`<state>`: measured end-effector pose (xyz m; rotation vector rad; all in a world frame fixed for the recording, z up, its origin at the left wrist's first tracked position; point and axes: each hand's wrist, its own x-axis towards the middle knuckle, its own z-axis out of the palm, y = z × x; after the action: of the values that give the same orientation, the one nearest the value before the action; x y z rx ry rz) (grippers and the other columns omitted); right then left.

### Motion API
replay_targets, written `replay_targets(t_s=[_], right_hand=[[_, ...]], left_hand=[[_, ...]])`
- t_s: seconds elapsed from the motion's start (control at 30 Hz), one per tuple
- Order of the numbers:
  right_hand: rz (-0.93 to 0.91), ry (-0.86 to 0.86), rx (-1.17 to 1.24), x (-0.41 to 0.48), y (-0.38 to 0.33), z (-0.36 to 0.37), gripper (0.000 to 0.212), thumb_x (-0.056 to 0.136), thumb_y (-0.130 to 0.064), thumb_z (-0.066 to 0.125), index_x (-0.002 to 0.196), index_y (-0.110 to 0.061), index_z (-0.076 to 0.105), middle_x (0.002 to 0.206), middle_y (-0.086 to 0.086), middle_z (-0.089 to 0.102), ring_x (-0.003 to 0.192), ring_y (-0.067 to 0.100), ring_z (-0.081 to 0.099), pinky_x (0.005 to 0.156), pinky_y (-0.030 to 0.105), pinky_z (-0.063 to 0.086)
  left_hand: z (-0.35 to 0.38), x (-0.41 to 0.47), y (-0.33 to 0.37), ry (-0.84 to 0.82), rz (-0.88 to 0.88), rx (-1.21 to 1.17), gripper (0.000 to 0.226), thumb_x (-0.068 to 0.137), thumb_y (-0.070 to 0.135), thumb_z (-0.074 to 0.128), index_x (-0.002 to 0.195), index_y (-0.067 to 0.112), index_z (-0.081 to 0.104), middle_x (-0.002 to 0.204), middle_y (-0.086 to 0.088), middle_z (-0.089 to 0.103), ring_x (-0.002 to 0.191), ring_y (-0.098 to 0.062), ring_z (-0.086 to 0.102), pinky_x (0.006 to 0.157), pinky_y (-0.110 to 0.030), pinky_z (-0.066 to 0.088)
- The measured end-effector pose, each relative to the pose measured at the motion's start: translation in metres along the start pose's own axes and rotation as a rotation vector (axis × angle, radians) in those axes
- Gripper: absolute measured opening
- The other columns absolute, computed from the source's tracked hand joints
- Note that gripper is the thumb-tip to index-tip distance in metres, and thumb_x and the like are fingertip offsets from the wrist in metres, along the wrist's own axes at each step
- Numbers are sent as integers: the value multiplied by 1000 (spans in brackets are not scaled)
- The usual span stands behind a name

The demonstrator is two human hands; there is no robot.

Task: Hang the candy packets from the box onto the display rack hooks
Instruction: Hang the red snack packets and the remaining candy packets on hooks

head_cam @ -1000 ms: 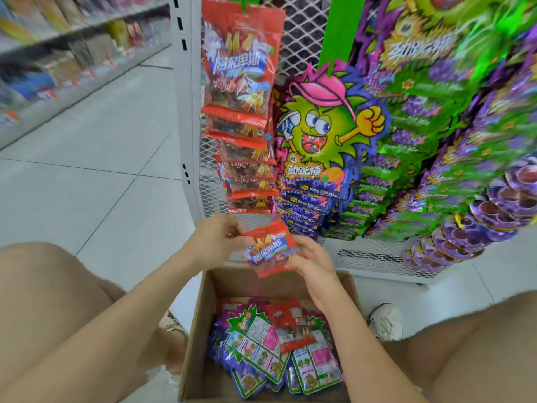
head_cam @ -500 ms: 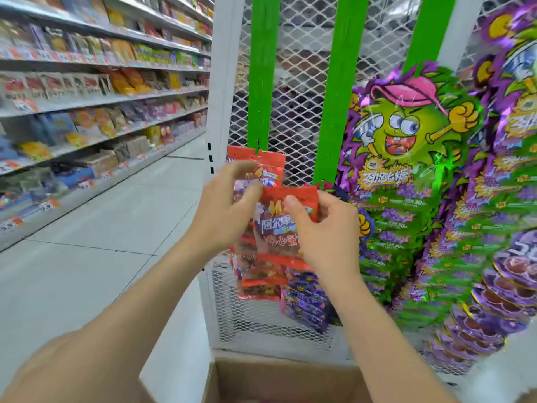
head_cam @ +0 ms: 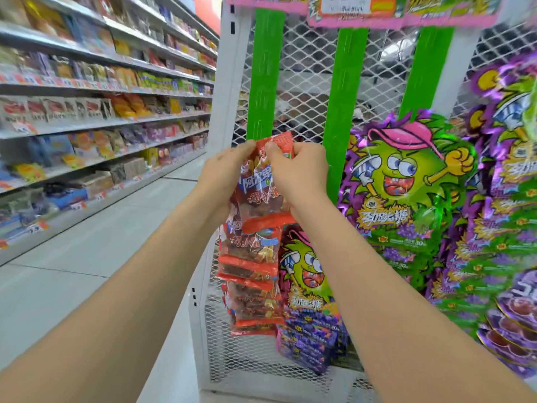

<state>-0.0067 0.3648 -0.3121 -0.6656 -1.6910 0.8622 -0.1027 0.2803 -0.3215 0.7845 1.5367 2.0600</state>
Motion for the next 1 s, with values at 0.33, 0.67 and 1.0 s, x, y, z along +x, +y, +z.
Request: replay_targets(t_s=[0.33,0.67,1.0], right_hand=[[185,-36,46,-10,-5,-6,40,79,-29,76,54,-21,47,41,-12,36,50,18,36,52,28,29],[-57,92,-320,-41,29,-17,20,86,-42,77,89,-24,69,81,-6,66,84,20,63,71,33,47],[332,-687,-494,-218,223,-63,20,84,-18,60,68,-11,71,58,3,66,52,11,62,53,24,47]], left_hand=[[-2,-10,8,-127,-89,41,22,103,32,65,103,12,73,103,-12,80,101,-34,78,93,-56,61],[-24,-31,-45,164,559,726,44,99,30,72,138,21,52,124,11,59,108,-5,56,97,-29,44],[-60,-137,-212,-579,382,1034,18,83,4,70,88,20,64,83,9,66,76,-12,59,73,-35,50]])
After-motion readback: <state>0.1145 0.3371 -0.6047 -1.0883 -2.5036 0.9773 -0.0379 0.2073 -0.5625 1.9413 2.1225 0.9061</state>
